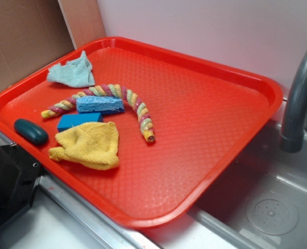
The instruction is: Grab the blue cloth.
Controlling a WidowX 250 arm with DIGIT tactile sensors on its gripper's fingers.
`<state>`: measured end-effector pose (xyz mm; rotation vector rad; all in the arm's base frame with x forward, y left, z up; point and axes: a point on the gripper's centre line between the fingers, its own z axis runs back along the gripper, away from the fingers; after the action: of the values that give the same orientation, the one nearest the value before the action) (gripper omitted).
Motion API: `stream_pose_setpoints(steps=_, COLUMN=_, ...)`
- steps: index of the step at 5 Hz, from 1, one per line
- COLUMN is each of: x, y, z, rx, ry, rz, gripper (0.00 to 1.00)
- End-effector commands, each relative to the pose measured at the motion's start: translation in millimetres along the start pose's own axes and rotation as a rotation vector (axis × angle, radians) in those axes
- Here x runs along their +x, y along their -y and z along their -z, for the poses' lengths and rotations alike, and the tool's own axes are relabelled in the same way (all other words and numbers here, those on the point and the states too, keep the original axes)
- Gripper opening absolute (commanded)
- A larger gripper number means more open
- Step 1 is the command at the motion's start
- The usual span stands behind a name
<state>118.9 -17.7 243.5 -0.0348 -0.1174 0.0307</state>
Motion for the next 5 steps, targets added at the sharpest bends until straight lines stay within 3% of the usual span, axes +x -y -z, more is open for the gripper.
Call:
stream_pose_setpoints(steps=1, x=0.0, y=0.0, z=0.0, rx=0.000, ry=0.000, rz=0.000, gripper=1.00)
stream_pose_setpoints(steps=2, x=24.8, y=-51.0, z=51.4, rx=0.137, ry=0.004, rz=-0.236, gripper=1.00)
stream_pose_setpoints(steps=3, x=50.2, y=-90.8, z=86.9, rx=0.128, ry=0.046, rz=-0.488, gripper=1.00)
stream_pose_setpoints(steps=4, x=49.2, y=-114.9, z=109.8, rx=0.181, ry=0.072, rz=-0.734, gripper=1.00)
stream_pose_setpoints(steps=5, x=49.2, y=-114.9, z=109.8, rx=0.181, ry=0.072, rz=-0.734, gripper=1.00)
